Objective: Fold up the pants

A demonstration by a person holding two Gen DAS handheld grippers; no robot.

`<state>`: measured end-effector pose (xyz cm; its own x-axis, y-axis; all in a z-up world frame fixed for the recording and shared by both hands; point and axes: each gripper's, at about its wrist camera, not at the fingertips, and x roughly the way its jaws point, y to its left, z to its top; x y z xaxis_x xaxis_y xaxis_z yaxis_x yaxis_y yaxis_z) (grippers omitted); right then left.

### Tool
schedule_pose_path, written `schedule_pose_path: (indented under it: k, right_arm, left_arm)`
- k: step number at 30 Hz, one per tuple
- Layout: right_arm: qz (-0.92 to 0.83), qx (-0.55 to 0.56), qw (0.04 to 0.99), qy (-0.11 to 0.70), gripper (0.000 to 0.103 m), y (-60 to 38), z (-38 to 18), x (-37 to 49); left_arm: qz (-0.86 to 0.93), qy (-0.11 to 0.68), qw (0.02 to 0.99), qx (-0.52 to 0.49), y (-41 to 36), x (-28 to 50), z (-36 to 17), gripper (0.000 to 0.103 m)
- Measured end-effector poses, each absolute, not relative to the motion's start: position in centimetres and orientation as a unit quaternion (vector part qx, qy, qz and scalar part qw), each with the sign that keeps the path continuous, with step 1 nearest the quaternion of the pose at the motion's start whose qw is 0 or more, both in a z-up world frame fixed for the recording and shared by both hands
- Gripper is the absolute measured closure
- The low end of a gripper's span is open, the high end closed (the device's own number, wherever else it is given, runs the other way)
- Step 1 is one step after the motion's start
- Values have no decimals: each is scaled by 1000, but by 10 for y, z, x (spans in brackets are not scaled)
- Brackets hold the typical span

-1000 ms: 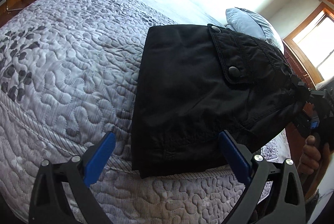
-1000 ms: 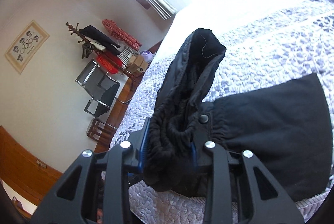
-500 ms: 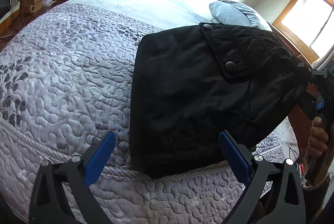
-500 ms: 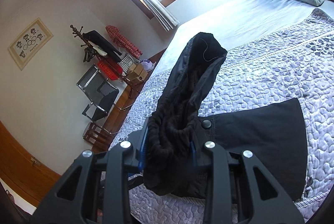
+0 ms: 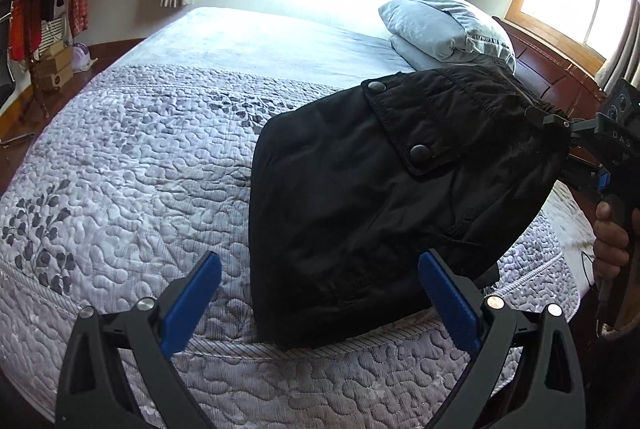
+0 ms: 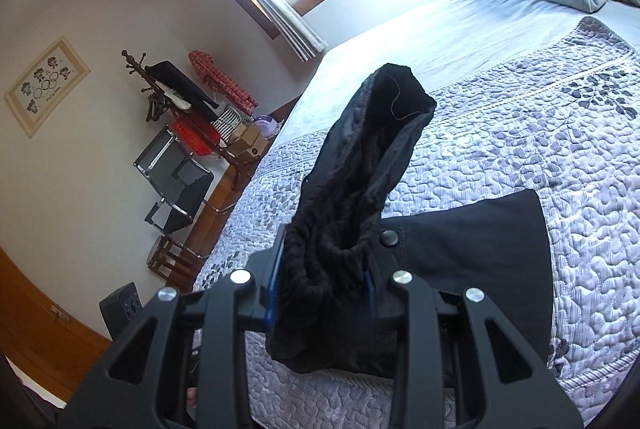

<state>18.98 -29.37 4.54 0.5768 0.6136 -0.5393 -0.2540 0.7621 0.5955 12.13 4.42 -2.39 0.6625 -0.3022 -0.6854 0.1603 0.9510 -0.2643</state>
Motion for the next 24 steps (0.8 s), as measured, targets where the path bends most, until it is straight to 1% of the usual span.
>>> schedule_pose_path:
  k: [17,24]
  right_arm:
    - [218,254,850,407,73,-330,14,192]
    - [196,270,842,424,73,-350,-10,194]
  left_arm:
    - [-119,412,899,-89,41,131,-38,4]
    - [-109,433,889,-106,51,136,-52,4]
